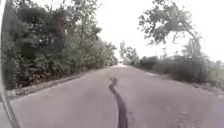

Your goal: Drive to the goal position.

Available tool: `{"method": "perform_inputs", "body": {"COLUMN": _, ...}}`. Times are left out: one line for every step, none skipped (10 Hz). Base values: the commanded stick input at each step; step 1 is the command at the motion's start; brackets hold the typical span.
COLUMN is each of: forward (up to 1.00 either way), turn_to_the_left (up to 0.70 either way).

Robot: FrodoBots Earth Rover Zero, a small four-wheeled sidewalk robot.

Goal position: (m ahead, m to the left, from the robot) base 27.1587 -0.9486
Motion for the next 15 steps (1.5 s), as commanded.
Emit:
{"method": "perform_inputs", "body": {"forward": 0.70, "turn_to_the_left": -0.33}}
{"method": "perform_inputs", "body": {"forward": 0.70, "turn_to_the_left": -0.34}}
{"method": "perform_inputs", "body": {"forward": 0.70, "turn_to_the_left": -0.26}}
{"method": "perform_inputs", "body": {"forward": 0.70, "turn_to_the_left": -0.18}}
{"method": "perform_inputs", "body": {"forward": 0.70, "turn_to_the_left": -0.10}}
{"method": "perform_inputs", "body": {"forward": 0.70, "turn_to_the_left": -0.02}}
{"method": "perform_inputs", "body": {"forward": 0.70, "turn_to_the_left": 0.00}}
{"method": "perform_inputs", "body": {"forward": 0.70, "turn_to_the_left": 0.00}}
{"method": "perform_inputs", "body": {"forward": 0.70, "turn_to_the_left": 0.00}}
{"method": "perform_inputs", "body": {"forward": 0.70, "turn_to_the_left": 0.00}}
{"method": "perform_inputs", "body": {"forward": 0.70, "turn_to_the_left": 0.00}}
{"method": "perform_inputs", "body": {"forward": 0.70, "turn_to_the_left": 0.00}}
{"method": "perform_inputs", "body": {"forward": 0.70, "turn_to_the_left": 0.00}}
{"method": "perform_inputs", "body": {"forward": 0.70, "turn_to_the_left": 0.00}}
{"method": "perform_inputs", "body": {"forward": 0.70, "turn_to_the_left": 0.00}}
